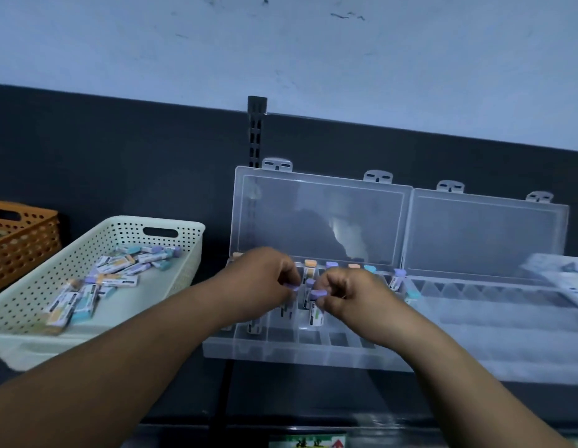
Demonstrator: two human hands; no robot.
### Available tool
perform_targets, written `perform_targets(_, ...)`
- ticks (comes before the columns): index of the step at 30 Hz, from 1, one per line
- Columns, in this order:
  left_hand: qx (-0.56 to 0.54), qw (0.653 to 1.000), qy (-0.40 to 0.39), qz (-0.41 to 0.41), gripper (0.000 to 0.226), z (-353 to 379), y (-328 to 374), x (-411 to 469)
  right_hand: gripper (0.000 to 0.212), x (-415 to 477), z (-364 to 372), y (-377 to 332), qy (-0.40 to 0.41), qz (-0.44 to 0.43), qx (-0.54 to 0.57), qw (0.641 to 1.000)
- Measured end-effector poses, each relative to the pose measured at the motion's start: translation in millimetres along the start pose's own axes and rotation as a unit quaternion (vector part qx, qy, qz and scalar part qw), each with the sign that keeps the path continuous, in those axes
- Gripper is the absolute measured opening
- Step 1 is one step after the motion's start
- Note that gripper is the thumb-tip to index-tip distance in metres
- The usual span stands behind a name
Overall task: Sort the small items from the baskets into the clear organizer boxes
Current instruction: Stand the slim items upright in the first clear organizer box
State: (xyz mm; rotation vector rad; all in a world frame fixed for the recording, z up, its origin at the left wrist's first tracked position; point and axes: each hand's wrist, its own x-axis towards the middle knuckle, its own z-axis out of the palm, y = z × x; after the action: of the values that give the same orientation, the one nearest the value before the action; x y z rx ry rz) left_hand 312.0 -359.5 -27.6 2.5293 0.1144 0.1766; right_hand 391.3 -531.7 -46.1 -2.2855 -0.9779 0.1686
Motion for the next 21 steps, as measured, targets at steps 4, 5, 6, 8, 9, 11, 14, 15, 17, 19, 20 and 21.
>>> perform_targets(4, 0.043, 0.999, -0.010, -0.007, 0.012, 8, -5, 2, 0.011, 0, 9, 10, -0.003, 0.010, -0.005, 1.000)
perform_targets(5, 0.051, 0.999, -0.013, -0.009, 0.012, 10, -5, 3, 0.009, 0, 11, 12, -0.005, 0.011, -0.006, 1.000)
perform_targets(6, 0.057, 0.998, -0.015, -0.009, 0.012, 12, -6, 4, 0.008, 0, 12, 13, -0.007, 0.007, -0.007, 1.000)
perform_targets(8, 0.069, 0.997, -0.021, -0.007, 0.012, 16, -6, 6, 0.008, 1, 15, 17, -0.006, 0.000, -0.010, 1.000)
perform_targets(9, 0.075, 0.997, -0.023, -0.007, 0.011, 17, -7, 7, 0.006, 1, 16, 18, -0.005, -0.001, -0.010, 1.000)
perform_targets(11, 0.086, 0.996, -0.027, -0.008, 0.010, 20, -9, 9, 0.008, 3, 17, 18, -0.003, -0.005, -0.010, 1.000)
perform_targets(14, 0.093, 0.995, -0.028, -0.013, 0.008, 24, -14, 11, 0.010, 5, 21, 20, -0.001, -0.007, -0.014, 1.000)
perform_targets(15, 0.096, 0.995, -0.032, -0.015, 0.007, 26, -15, 11, 0.007, 5, 22, 20, -0.001, -0.007, -0.015, 1.000)
perform_targets(17, 0.102, 0.994, -0.040, -0.018, 0.007, 28, -17, 11, 0.004, 5, 23, 21, -0.001, -0.012, -0.026, 1.000)
perform_targets(19, 0.104, 0.994, -0.040, -0.017, 0.008, 30, -18, 11, 0.009, 4, 23, 21, -0.005, -0.012, -0.042, 0.999)
perform_targets(20, 0.107, 0.993, -0.039, -0.015, 0.008, 31, -19, 11, 0.011, 4, 22, 20, -0.006, -0.013, -0.049, 0.999)
perform_targets(21, 0.110, 0.993, -0.039, -0.013, 0.009, 31, -18, 11, 0.013, 4, 20, 20, -0.008, -0.013, -0.055, 0.998)
